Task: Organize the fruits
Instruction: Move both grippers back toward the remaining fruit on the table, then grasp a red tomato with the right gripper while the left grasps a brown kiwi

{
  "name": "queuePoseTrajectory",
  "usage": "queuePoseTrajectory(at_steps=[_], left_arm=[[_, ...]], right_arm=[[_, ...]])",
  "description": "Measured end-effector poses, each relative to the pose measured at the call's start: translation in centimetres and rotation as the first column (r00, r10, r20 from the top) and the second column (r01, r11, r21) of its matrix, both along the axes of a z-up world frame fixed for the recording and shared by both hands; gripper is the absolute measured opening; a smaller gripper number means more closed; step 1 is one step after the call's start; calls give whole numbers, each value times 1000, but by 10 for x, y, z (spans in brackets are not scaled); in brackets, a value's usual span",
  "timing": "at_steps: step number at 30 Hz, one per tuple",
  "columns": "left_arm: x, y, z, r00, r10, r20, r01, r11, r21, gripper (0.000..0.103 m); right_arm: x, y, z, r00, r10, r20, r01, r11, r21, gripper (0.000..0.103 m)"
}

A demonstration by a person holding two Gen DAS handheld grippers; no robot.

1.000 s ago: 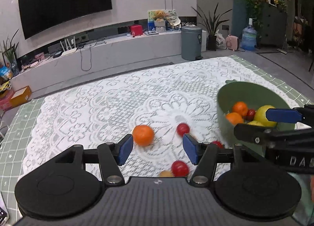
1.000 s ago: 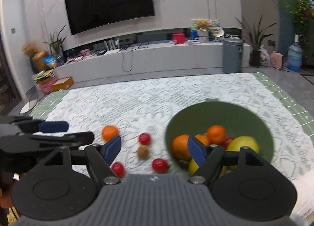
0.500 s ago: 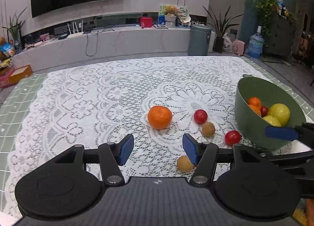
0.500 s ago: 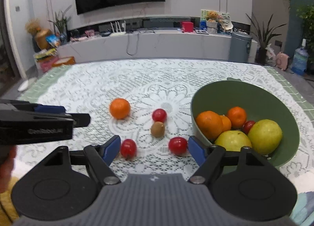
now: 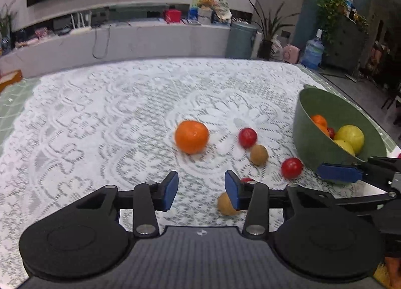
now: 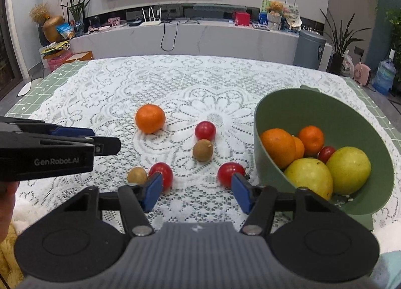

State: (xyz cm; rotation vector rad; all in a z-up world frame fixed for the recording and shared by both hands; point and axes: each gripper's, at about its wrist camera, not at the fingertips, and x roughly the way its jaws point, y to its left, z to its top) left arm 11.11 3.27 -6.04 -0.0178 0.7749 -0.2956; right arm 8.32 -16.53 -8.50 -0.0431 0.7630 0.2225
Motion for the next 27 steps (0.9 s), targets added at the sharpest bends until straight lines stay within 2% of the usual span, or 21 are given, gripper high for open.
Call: queuePoseTrajectory(at_steps=[8,14,27], left_arm=[[-1,-7,-12,994,-69,-83,70,998,7,45],[4,-15,-23,986,-108,-128,110,994,2,40],[15,-18,-32,985,-130,-117,126,991,-43,38]], right_arm=[[6,1,-7,999,21,-45,-21,1000,16,47],[10,-1,-10,997,16,-70,-13,999,42,45],[24,-13,-16,991,-13,-135,32,989,145,39]])
